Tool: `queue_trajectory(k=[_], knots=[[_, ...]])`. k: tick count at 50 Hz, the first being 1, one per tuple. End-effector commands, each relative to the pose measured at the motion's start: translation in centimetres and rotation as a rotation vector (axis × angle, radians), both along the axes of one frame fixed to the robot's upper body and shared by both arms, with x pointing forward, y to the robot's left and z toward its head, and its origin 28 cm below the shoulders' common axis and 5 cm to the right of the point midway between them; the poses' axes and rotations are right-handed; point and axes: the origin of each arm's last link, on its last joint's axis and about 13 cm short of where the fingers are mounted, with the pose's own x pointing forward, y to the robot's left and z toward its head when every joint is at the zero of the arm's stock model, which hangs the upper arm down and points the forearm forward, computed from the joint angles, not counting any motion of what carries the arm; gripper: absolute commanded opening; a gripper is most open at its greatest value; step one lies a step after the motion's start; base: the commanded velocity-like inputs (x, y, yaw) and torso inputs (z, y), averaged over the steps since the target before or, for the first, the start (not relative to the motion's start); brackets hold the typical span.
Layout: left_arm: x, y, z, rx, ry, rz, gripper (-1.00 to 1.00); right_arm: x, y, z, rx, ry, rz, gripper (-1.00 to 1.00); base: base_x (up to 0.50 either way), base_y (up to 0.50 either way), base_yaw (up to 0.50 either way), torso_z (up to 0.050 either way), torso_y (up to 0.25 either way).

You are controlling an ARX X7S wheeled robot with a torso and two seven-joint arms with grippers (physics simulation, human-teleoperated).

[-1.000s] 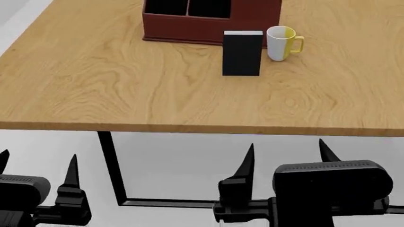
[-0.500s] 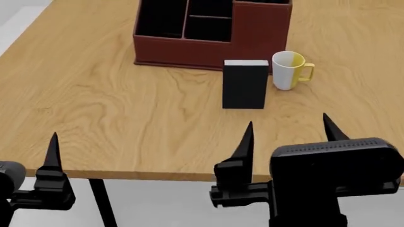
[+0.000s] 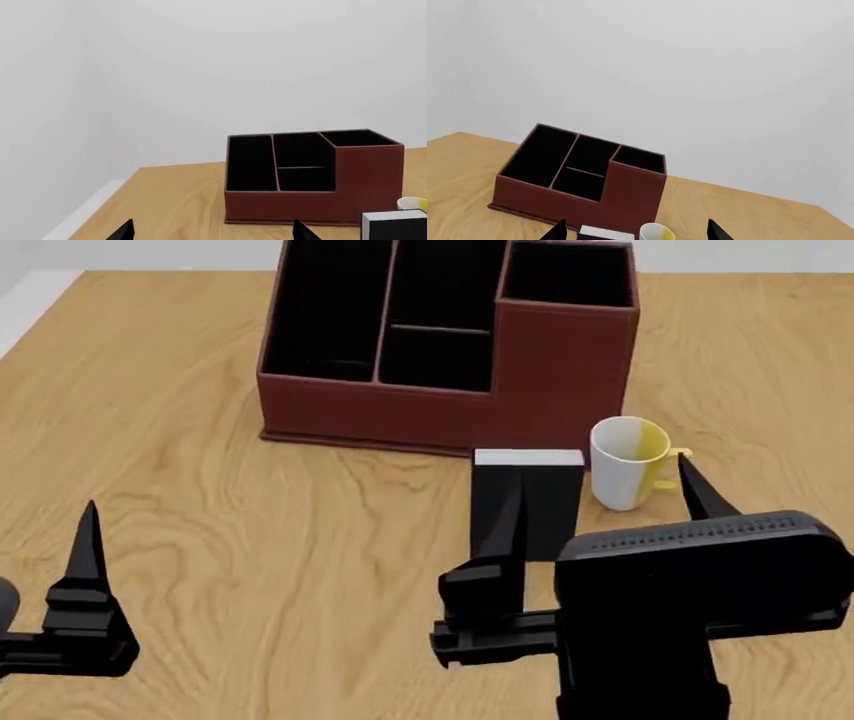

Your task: Pick up the book and place it in the front compartment of the caddy.

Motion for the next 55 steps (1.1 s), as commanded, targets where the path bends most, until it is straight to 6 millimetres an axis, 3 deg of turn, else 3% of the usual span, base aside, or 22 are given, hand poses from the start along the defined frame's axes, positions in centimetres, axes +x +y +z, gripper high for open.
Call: queue_trajectory(k=[1, 55], knots=[[-0.2, 0.04, 0.26, 0.0, -0.008, 0.001, 1.0, 0.0, 0.11, 0.13, -0.003, -0.007, 0.003, 1.0, 0.5, 0.0, 0.0, 0.0, 0.0], [-0.33, 0.29, 0.13, 0.006, -0.007, 0.01, 1.0, -0.37, 0.21, -0.29, 0.004, -0.004, 0.001, 1.0, 0.5, 0.0, 0.0, 0.0, 0.001]])
